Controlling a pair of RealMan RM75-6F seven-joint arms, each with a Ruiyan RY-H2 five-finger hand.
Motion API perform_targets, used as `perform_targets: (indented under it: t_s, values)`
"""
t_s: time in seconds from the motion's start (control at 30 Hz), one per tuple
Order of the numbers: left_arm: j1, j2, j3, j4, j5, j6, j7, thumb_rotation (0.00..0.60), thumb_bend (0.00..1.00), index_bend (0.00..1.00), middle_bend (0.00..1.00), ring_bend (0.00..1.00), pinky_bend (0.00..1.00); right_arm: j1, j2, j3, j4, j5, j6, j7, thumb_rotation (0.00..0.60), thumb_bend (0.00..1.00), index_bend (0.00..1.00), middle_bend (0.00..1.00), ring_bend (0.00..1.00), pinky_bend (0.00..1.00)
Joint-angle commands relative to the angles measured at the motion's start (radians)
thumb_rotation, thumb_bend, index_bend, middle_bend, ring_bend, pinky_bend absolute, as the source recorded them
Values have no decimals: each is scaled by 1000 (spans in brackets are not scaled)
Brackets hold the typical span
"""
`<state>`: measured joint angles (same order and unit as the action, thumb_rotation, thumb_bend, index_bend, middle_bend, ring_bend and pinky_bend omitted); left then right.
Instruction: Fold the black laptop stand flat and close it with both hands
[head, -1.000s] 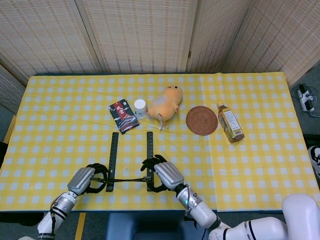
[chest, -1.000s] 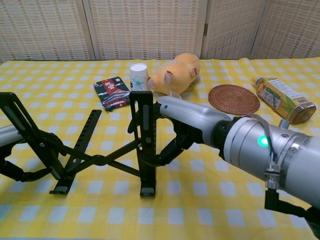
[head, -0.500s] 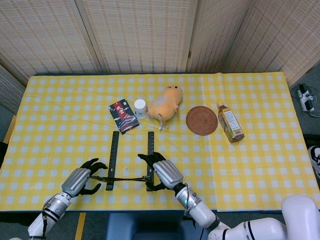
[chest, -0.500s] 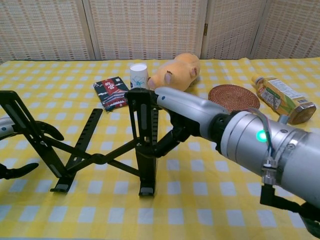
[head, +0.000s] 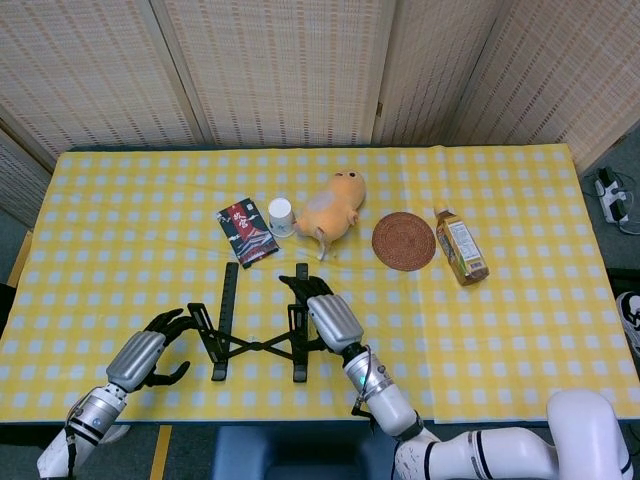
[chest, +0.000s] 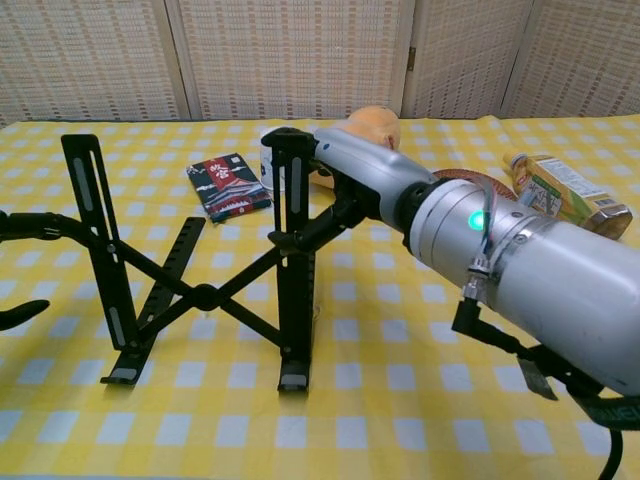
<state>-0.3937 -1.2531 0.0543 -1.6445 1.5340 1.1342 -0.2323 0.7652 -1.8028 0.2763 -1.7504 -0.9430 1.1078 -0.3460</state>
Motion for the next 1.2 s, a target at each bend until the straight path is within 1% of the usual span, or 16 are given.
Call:
perform_targets:
  t_s: [0.03,0.23,0.43,0.53,0.63,0.7,0.87,1.0,1.1,1.2]
  values:
    - [0,2,0,1,4,3,-2,600,453,238,203,40,98,4,-4,18,13,12,12,-6,600,377,0,106,105,45]
    - [0,5,-9,6,10,17,17,600,451,238,203,40,92,-3,13,59,25,27,46,-2,600,376,0,3,32,0]
    - [-11,11,-24,7,4,12,40,600,450,238,203,40,91,-13,41,52,25,-28,91,-28,600,377,0,0,14,0]
    - [-20,10,-36,16,-3,7,56,600,450,242,203,40,91,-20,65,31,6,-52,88,-38,600,377,0,0,10,0]
    - [-37,0,-56,44,-9,0,84,600,450,251,203,47,94,-26,93,-6,-15,-97,86,-60,600,377,0,0,10,0]
    - [-56,-7,-74,76,-9,-10,108,600,449,268,203,69,108,-30,119,-37,-33,-138,78,-72,600,377,0,0,11,0]
    - [-123,-36,-113,184,13,-41,183,600,441,285,203,83,113,-42,194,-112,-75,-243,61,-107,600,377,0,0,11,0]
    - [-186,-83,-138,280,11,-96,237,600,426,283,203,83,111,-55,229,-173,-81,-351,77,-150,600,377,0,0,10,0]
    - [-227,-123,-143,345,7,-140,271,600,370,256,202,78,111,-66,242,-201,-78,-404,88,-175,600,377,0,4,11,0]
    - [-260,-167,-146,413,-6,-181,349,600,302,179,165,42,101,-76,249,-215,-75,-432,93,-185,600,377,0,5,11,0]
